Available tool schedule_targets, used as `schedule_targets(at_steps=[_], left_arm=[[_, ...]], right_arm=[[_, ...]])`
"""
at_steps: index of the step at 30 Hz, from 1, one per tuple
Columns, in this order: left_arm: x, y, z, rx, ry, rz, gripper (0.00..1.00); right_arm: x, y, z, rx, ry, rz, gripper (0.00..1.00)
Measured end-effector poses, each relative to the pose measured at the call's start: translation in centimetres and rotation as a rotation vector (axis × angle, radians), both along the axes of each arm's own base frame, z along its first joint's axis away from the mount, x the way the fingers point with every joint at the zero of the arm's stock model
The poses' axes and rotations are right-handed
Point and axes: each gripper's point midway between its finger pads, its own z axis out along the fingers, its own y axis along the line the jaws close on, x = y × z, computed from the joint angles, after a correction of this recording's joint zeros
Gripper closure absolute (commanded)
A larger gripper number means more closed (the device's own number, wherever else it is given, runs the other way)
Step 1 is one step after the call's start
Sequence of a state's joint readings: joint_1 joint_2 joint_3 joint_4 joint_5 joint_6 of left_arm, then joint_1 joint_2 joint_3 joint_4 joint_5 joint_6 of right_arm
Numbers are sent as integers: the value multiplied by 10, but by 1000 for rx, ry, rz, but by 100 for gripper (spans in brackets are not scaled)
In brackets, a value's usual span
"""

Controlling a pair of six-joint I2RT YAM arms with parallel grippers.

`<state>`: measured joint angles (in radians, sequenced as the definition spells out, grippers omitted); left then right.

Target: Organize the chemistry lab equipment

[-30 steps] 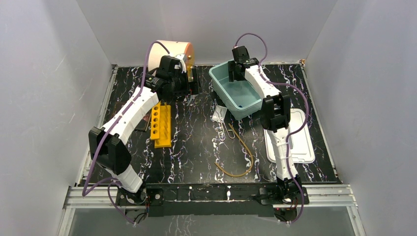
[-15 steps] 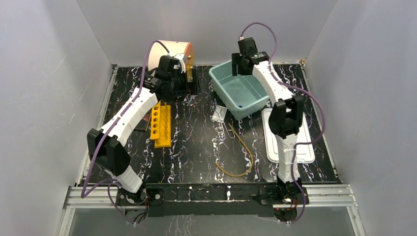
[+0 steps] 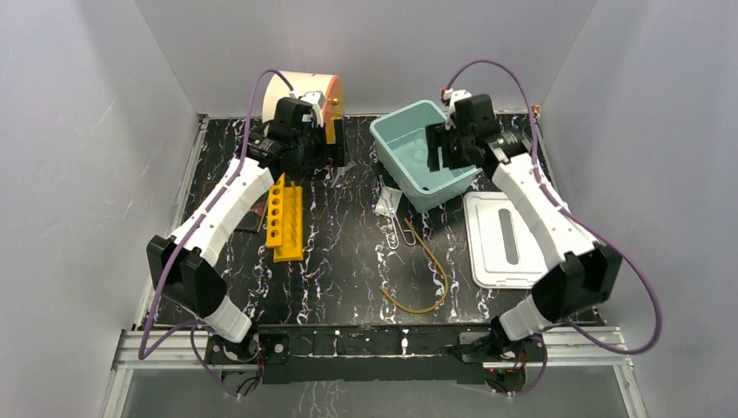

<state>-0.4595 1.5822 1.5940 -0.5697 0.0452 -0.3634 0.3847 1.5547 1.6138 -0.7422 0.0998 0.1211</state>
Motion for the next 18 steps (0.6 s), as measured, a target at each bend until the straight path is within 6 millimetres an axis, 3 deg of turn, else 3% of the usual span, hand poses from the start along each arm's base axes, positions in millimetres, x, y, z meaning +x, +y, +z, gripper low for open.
schedule_targets(at_steps=[6,9,18], left_arm=[[-4,-3,-6,-18,27,-1,2],[-4,-4,-6,-29,33,1,2],[-5,-8,-6,-53,38,-6,2]], right_arm=[[-70,28,1,64,8,117,22],[-94,23,-7,114,48,50,23],[-167,-16,-103,87,363,-202,27]])
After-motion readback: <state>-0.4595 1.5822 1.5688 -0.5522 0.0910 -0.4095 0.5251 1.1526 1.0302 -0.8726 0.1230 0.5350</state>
